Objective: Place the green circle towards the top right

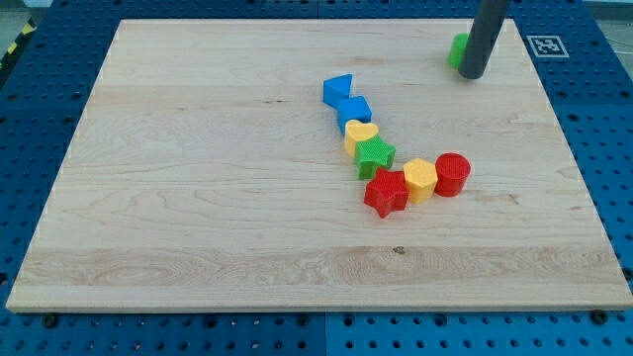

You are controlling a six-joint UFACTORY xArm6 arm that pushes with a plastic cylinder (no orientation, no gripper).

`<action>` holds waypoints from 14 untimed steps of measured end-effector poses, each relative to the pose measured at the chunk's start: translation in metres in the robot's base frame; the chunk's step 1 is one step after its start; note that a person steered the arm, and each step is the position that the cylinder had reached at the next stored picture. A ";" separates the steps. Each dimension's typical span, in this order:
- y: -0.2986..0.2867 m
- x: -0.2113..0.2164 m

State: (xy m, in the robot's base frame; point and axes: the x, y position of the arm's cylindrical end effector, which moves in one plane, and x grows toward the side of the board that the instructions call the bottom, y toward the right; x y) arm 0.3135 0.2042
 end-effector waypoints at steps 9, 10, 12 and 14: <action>0.000 -0.021; 0.000 -0.021; -0.004 -0.043; -0.019 -0.040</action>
State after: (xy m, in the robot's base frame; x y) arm 0.2737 0.1852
